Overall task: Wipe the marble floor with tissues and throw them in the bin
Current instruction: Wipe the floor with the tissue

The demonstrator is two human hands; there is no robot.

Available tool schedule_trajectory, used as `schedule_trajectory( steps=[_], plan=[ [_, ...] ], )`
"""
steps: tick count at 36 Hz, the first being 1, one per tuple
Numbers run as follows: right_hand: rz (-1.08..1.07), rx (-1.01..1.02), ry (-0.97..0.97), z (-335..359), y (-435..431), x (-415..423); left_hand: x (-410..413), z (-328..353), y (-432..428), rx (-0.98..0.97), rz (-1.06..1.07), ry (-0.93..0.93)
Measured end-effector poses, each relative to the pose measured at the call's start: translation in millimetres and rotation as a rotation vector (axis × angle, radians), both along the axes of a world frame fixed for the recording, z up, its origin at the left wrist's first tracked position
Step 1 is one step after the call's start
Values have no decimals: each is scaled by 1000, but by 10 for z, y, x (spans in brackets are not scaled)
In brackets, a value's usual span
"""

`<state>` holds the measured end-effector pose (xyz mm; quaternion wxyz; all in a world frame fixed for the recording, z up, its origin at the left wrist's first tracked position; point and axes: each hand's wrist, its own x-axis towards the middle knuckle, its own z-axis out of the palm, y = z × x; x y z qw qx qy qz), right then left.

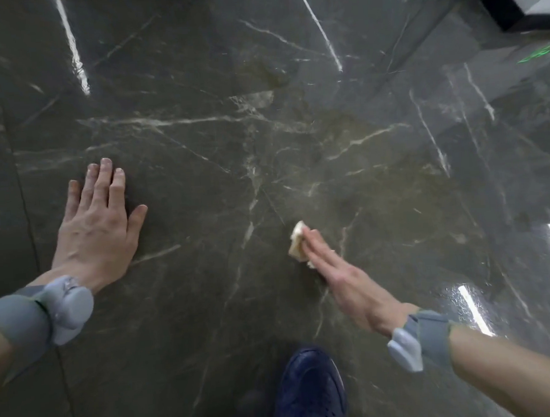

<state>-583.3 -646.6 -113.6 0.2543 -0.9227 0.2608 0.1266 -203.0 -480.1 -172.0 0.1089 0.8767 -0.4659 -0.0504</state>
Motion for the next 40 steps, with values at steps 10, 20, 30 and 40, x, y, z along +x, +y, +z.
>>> schedule_trajectory(
  steps=[10,20,30,40],
  plan=[
    [641,136,-138,51,517,1050,12,86,32,13,-37,-30],
    [1000,-12,-177,-94,249,1531,88,88,1,-45,-47,-95],
    [844,-231,-173,-28,-547,2153,260,112,-271,-47,-2,-182],
    [641,-592,-72,-12,-1493,2767,244,10,-214,-145,4,-201]
  ],
)
